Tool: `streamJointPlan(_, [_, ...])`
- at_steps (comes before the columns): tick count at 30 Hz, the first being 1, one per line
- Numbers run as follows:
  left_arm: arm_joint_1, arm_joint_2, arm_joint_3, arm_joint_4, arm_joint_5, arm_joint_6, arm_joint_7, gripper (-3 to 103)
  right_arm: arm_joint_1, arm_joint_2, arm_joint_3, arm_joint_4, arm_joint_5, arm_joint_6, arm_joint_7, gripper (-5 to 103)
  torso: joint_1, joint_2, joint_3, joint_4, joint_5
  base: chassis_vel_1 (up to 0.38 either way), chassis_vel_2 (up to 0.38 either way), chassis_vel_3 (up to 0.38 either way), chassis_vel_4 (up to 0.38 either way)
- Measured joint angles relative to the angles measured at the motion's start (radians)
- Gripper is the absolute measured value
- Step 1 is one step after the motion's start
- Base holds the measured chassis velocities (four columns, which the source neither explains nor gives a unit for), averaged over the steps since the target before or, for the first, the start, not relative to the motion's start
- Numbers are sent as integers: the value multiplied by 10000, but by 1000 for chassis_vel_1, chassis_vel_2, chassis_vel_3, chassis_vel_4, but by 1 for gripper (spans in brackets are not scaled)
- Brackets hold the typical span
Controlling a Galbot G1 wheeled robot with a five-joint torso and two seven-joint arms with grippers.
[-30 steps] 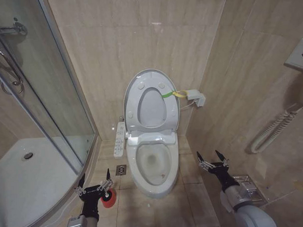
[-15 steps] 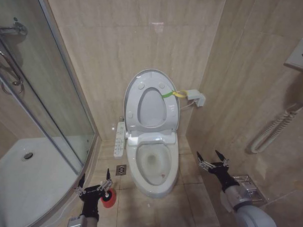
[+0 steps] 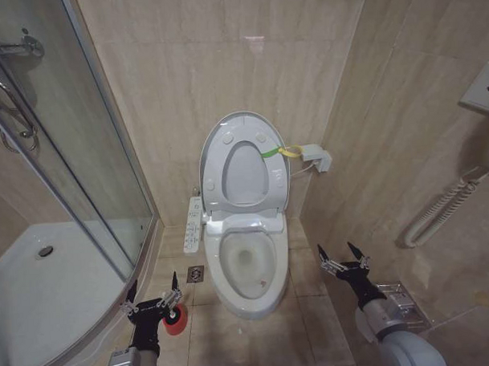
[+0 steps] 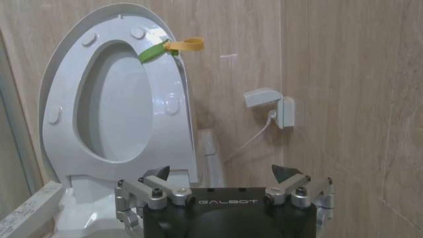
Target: Open the toilet lid, clean the toilet bowl with a toilet brush, close the toilet lid, and flush.
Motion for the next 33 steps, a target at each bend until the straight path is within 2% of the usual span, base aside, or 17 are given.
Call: streamJointPlan(33, [0,0,0,0,0,0,0,100,0,0,0,0,0,0,0,100,0,0,0,0,0,0,0,0,0])
